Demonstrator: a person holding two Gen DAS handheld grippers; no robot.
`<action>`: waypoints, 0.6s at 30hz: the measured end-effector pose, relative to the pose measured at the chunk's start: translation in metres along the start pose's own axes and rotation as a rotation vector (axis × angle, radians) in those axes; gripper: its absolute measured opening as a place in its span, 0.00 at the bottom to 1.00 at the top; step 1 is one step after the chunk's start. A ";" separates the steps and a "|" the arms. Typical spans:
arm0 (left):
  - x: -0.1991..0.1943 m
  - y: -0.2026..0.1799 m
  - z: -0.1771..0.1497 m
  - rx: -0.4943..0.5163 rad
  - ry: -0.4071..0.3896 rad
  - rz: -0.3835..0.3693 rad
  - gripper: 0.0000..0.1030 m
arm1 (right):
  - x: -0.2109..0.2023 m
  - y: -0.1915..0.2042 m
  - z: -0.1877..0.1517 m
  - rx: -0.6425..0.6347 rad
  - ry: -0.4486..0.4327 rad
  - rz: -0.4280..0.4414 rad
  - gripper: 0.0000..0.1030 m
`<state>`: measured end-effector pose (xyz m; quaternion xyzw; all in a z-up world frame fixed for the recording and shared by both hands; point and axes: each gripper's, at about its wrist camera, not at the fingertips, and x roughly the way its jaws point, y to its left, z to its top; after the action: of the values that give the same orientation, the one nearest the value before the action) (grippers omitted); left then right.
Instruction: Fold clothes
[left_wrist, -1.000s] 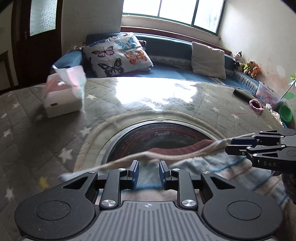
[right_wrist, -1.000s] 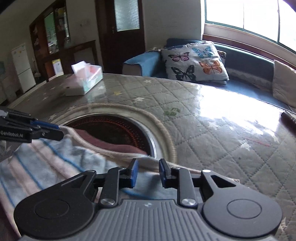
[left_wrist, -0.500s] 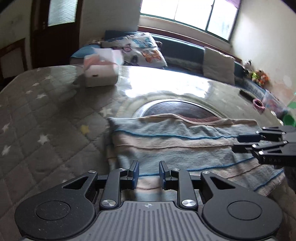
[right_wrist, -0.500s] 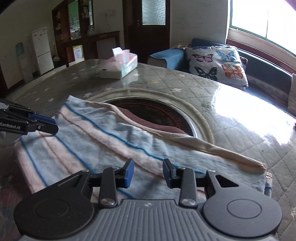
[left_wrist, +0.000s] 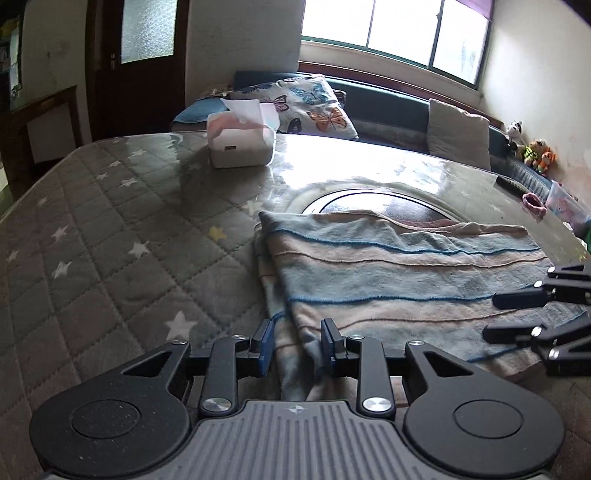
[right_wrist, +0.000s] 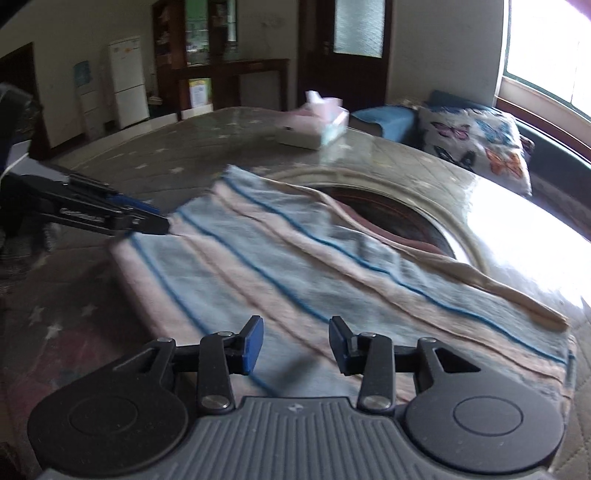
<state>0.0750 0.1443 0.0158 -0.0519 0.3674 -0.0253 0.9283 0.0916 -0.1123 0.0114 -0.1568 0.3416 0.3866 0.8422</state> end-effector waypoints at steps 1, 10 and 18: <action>-0.003 0.001 -0.001 -0.001 -0.005 -0.001 0.30 | 0.001 0.006 0.001 -0.008 -0.003 0.011 0.38; -0.014 0.019 -0.018 -0.035 0.017 0.026 0.30 | 0.024 0.050 0.015 -0.066 -0.014 0.078 0.38; -0.029 0.031 -0.017 -0.076 -0.024 0.020 0.30 | 0.041 0.081 0.030 -0.094 -0.030 0.123 0.38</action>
<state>0.0425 0.1760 0.0201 -0.0840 0.3575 -0.0014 0.9301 0.0630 -0.0210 0.0048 -0.1689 0.3193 0.4555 0.8137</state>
